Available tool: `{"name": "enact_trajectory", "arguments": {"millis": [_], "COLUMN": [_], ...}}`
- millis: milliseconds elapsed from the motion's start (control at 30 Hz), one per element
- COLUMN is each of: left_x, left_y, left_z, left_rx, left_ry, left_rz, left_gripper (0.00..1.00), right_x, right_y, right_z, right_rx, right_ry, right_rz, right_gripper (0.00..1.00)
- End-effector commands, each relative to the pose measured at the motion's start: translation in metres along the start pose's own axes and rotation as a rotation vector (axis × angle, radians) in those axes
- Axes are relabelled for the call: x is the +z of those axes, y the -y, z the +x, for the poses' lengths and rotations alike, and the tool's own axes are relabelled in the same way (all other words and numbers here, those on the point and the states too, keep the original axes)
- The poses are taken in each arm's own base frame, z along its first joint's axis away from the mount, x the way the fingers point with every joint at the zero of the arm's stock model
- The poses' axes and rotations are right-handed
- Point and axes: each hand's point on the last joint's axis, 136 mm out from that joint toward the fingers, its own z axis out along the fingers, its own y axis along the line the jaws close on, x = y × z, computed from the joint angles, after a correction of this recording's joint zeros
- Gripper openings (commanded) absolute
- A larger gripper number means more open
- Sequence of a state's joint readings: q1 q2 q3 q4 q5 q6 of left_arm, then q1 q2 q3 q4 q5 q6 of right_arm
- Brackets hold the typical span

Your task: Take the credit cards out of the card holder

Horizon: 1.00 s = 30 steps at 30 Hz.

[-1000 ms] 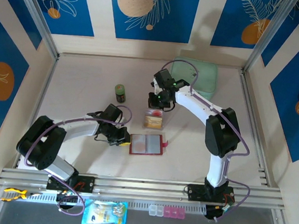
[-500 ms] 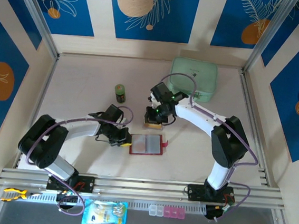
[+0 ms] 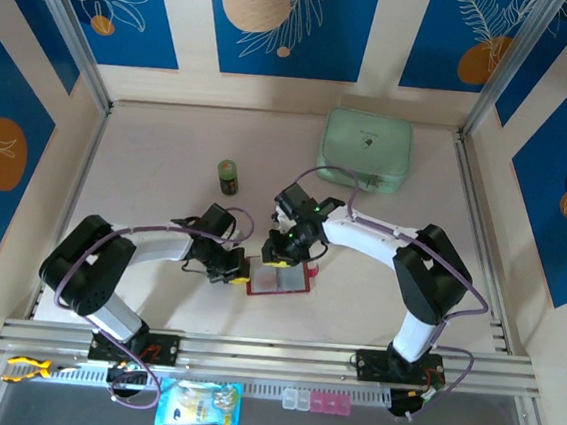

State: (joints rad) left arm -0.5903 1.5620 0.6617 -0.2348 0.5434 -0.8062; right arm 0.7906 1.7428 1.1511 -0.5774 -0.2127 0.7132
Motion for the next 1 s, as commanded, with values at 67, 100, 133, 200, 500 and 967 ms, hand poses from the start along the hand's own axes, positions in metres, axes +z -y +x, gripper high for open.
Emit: {"name": "enact_trajectory", "arguments": {"millis": [67, 100, 133, 200, 500, 967], "left_x": [0.006, 0.006, 0.006, 0.005, 0.005, 0.003], "left_y": [-0.013, -0.013, -0.013, -0.014, -0.015, -0.018], "left_z": [0.010, 0.009, 0.009, 0.008, 0.009, 0.009], "left_rx": [-0.028, -0.027, -0.025, -0.026, -0.026, -0.023], "left_ry": [-0.028, -0.026, -0.024, -0.020, -0.022, -0.023], "left_rz": [-0.036, -0.037, -0.039, -0.047, -0.056, -0.082], "left_gripper": [0.09, 0.09, 0.09, 0.09, 0.09, 0.09], "right_x": [0.008, 0.009, 0.011, 0.014, 0.030, 0.031], "right_y": [-0.011, -0.011, -0.010, -0.007, 0.009, 0.029], "right_z": [0.009, 0.009, 0.009, 0.009, 0.009, 0.007], "right_rx": [0.020, 0.020, 0.022, 0.025, 0.018, -0.024], "right_ry": [-0.036, -0.036, -0.038, -0.045, -0.073, -0.052], "right_rz": [-0.062, -0.061, -0.056, -0.044, 0.044, 0.186], "right_gripper": [0.32, 0.32, 0.32, 0.33, 0.33, 0.32]}}
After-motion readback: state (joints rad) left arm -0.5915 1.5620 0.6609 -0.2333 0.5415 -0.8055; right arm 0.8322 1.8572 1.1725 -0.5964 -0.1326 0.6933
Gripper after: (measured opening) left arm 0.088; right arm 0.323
